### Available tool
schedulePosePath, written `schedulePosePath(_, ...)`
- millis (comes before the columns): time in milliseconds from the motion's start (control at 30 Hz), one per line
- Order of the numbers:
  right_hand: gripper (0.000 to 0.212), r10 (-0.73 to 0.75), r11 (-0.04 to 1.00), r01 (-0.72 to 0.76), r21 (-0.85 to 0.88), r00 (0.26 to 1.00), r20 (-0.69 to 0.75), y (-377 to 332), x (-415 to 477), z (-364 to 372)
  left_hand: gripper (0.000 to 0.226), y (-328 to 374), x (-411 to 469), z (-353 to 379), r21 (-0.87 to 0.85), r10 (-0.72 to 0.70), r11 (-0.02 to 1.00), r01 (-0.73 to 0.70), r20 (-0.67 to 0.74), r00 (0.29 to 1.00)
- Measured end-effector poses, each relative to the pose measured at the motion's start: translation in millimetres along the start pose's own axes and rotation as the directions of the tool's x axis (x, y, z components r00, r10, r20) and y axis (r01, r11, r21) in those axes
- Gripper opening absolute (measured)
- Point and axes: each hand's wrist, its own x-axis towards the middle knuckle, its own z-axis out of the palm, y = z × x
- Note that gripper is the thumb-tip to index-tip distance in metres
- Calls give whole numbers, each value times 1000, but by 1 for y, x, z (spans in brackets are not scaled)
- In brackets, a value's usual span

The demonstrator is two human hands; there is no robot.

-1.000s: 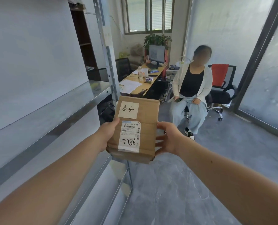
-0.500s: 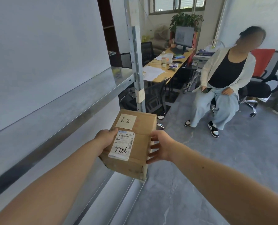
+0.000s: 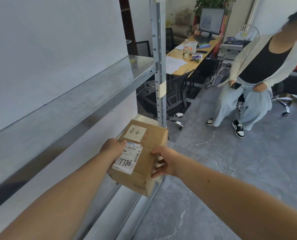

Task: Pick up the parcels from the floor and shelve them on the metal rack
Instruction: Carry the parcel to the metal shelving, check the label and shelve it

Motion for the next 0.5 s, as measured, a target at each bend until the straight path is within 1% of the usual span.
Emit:
schedulePosePath(100, 48, 29, 999, -29, 33, 999, -18, 6, 5, 9, 28, -5, 4, 3, 21, 6, 1000, -6, -24, 1000)
schedulePosePath(167, 45, 49, 998, -47, 39, 998, -36, 10, 8, 16, 29, -6, 6, 3, 51, 14, 999, -13, -30, 999)
schedulePosePath(300, 40, 46, 999, -45, 27, 999, -13, 14, 16, 30, 40, -10, 10, 0, 164, 32, 986, -27, -25, 999)
schedulePosePath(400, 25, 44, 999, -45, 23, 999, 29, 16, 19, 41, 51, -18, 20, -4, 262, -10, 965, 20, -38, 999)
schedulePosePath(500, 26, 49, 998, -50, 39, 998, 40, 16, 22, 49, 67, -25, 30, -2, 284, -41, 957, 57, -61, 997)
